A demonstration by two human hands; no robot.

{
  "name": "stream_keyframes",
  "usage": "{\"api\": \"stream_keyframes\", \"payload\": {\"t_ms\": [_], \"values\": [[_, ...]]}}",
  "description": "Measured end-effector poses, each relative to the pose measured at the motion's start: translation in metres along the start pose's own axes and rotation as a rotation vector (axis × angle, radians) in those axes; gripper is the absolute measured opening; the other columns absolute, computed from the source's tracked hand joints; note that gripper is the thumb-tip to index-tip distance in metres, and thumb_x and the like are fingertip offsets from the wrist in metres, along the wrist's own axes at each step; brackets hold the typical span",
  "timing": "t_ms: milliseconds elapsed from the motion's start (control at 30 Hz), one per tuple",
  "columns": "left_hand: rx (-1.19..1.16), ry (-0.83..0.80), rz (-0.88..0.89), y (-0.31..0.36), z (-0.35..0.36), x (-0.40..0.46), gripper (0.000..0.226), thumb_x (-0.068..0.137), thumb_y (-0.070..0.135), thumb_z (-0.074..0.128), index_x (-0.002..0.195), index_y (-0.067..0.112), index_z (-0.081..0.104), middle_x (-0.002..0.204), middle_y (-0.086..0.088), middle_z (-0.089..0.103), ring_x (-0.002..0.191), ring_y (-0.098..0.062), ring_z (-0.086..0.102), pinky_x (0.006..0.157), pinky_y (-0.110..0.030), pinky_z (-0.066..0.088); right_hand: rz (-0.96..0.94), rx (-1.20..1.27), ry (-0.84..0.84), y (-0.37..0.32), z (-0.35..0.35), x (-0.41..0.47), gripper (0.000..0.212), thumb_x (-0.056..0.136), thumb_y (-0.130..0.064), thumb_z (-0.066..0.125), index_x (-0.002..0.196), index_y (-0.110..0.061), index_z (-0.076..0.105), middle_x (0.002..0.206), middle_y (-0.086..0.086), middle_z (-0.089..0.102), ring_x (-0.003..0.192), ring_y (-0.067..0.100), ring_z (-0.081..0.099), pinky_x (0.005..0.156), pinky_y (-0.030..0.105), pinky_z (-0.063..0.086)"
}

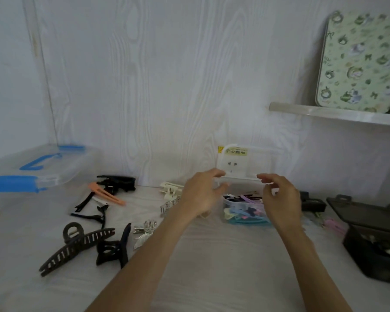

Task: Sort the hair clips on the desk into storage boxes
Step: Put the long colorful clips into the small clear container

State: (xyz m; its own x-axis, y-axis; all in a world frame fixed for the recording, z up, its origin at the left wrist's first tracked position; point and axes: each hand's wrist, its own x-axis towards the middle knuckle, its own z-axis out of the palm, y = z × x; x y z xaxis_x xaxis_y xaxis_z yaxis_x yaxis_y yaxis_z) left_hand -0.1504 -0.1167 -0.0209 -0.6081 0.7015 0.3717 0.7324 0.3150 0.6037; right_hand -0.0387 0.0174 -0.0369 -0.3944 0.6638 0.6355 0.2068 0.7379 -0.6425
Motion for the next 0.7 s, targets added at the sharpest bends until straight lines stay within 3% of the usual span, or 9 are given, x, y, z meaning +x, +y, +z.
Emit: {"api": "stream_keyframes", "payload": {"t_ms": [133, 233, 333, 433, 567, 700], "values": [[0.149, 0.149, -0.121, -0.043, -0.052, -0.031, 0.026, 0.093, 0.031, 0.05, 0.117, 0.031, 0.059, 0.124, 0.009, 0.06, 0.113, -0.013, 0.055, 0.094, -0.033, 0.045, -0.112, -0.006, -0.049, -0.01, 0.01, -0.007, 0.026, 0.086, -0.002, 0.053, 0.097, -0.022, 0.068, 0.099, -0.002, 0.065, 0.088, 0.015, 0.059, 0.078, 0.031, 0.051], [0.281, 0.209, -0.341, -0.087, -0.098, -0.058, 0.03, 0.095, 0.017, 0.042, 0.12, 0.021, 0.059, 0.125, -0.002, 0.061, 0.108, -0.022, 0.06, 0.093, -0.034, 0.045, -0.206, 0.031, -0.18, -0.029, 0.026, -0.018, 0.025, 0.083, 0.0, 0.057, 0.085, -0.021, 0.07, 0.089, -0.001, 0.069, 0.079, 0.019, 0.062, 0.074, 0.037, 0.053], [0.376, -0.014, -0.623, -0.117, -0.126, -0.076, 0.036, 0.094, 0.012, 0.039, 0.129, 0.011, 0.048, 0.137, -0.011, 0.049, 0.121, -0.028, 0.05, 0.096, -0.031, 0.039, -0.314, 0.009, -0.309, -0.062, 0.051, -0.031, 0.022, 0.082, -0.004, 0.06, 0.083, -0.023, 0.071, 0.086, -0.004, 0.07, 0.079, 0.015, 0.061, 0.075, 0.033, 0.051], [0.398, -0.139, -0.724, -0.127, -0.133, -0.088, 0.042, 0.096, 0.013, 0.038, 0.138, 0.008, 0.036, 0.145, -0.013, 0.038, 0.13, -0.027, 0.04, 0.102, -0.029, 0.034, -0.376, 0.033, -0.519, -0.109, 0.082, -0.044, 0.02, 0.086, -0.013, 0.057, 0.093, -0.025, 0.071, 0.093, -0.008, 0.068, 0.084, 0.008, 0.057, 0.076, 0.02, 0.041], [0.388, 0.078, -0.692, -0.143, -0.13, -0.094, 0.037, 0.092, 0.012, 0.045, 0.128, 0.016, 0.05, 0.133, -0.011, 0.05, 0.122, -0.028, 0.047, 0.096, -0.033, 0.04, -0.437, -0.064, -0.842, -0.16, 0.135, -0.06, 0.032, 0.09, -0.033, 0.053, 0.117, -0.02, 0.062, 0.118, 0.0, 0.063, 0.105, 0.015, 0.057, 0.089, 0.031, 0.044], [0.269, 0.312, -0.644, -0.147, -0.125, -0.098, 0.04, 0.083, 0.01, 0.051, 0.119, 0.026, 0.059, 0.123, -0.005, 0.061, 0.114, -0.028, 0.055, 0.091, -0.034, 0.043, -0.348, -0.197, -1.046, -0.175, 0.193, -0.071, 0.053, 0.078, -0.051, 0.061, 0.111, -0.01, 0.055, 0.117, 0.014, 0.054, 0.112, 0.031, 0.049, 0.091, 0.039, 0.042]]}}
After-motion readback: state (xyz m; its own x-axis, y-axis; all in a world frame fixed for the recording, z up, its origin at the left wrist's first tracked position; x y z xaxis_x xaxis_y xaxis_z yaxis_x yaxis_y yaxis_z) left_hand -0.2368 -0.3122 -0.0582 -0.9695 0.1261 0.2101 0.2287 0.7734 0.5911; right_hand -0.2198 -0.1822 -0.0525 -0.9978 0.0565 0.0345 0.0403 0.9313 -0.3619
